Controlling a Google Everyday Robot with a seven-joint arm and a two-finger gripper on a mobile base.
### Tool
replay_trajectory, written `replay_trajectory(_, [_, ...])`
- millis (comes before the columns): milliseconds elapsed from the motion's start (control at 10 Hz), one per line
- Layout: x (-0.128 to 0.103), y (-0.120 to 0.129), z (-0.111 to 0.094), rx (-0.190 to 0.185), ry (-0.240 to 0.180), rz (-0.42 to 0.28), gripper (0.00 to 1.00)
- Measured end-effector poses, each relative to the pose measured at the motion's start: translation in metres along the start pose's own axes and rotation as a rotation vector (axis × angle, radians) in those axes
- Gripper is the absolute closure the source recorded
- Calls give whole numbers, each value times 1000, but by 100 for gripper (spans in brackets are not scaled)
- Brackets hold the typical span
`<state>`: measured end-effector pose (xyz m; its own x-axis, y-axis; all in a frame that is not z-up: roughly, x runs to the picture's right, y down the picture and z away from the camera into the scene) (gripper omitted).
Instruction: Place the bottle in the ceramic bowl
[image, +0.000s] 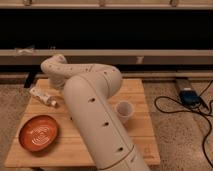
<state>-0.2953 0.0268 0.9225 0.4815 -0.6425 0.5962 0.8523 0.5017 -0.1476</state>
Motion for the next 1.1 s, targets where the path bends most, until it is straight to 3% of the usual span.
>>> replay_trajectory(300, [-3, -11, -12, 35, -43, -218, 20])
replay_trajectory(800, [-22, -31, -14, 15, -67, -609, 20])
replay_trajectory(1100, [-33, -35, -10, 4, -45, -723, 20])
